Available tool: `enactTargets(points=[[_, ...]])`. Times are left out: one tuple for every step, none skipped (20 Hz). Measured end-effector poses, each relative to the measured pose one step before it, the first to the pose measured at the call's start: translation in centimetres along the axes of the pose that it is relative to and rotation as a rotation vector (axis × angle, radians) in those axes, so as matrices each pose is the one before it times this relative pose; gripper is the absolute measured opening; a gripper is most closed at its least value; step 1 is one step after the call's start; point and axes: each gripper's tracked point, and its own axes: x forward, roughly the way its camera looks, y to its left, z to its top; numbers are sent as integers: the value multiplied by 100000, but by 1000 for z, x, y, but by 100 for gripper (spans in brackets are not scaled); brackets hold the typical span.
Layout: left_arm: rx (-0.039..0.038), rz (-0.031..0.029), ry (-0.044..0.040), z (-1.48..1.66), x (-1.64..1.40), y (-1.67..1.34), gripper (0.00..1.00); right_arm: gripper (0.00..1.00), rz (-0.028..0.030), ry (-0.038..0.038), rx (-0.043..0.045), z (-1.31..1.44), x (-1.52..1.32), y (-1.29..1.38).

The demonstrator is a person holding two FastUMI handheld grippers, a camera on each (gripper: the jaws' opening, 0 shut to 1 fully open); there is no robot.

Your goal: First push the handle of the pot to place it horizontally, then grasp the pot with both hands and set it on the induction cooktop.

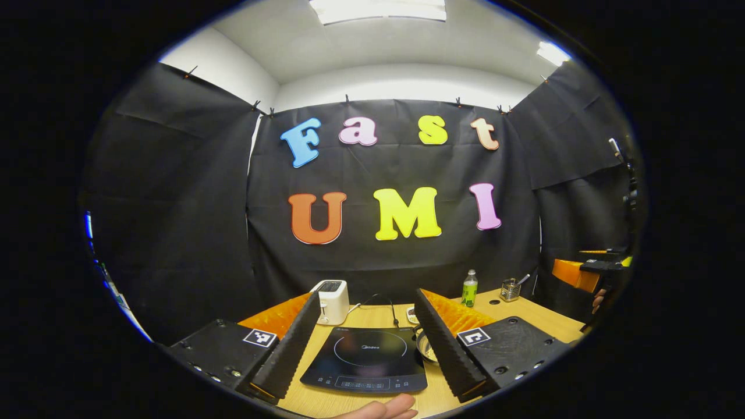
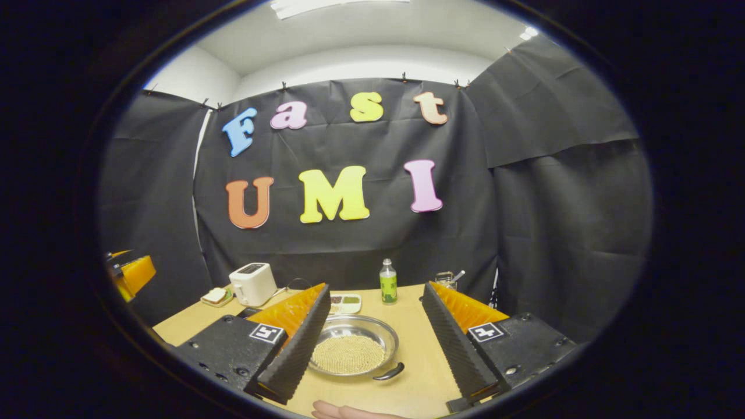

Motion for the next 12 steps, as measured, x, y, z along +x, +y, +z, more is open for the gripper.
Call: enactTargets(points=[[-142, -381, -69, -40, 21, -137, 97, 96, -181, 602, 528, -149, 123, -155], [-161, 40, -75, -8, -128, -1, 96, 96, -293, 584, 953, -226, 223, -158], [-122, 25, -337, 126, -79, -41, 96, 96, 94, 653, 1284, -102, 179, -8], [-253, 85, -404, 107, -136, 84, 96, 96, 830, 936, 1010, -360, 248, 102], [-433, 122, -286, 21, -80, 6, 96, 100, 1063, 1526, 557, -336, 245, 194], [-733, -177, -456, 40, -106, -4, 96, 96, 1471, 1155, 106, -419, 227, 183], [-470, -497, -174, 104, -123, -32, 96, 95, 604, 1047, -89, -271, 223, 47], [-484, -42, -90, -88, 24, 56, 96, 95, 638, 826, 65, -280, 240, -66], [-465, 0, 155, -77, -25, 20, 96, 87, 651, 1297, 415, -180, 243, 95], [-473, -153, 113, -15, -220, 85, 96, 83, 705, 1350, 579, -502, 176, 149], [-308, 63, 45, 67, -141, 55, 96, 81, 1450, 808, 236, -191, 251, 319], [-80, 110, -386, 64, -146, 58, 96, 77, 850, 670, -614, -300, 195, 240]])
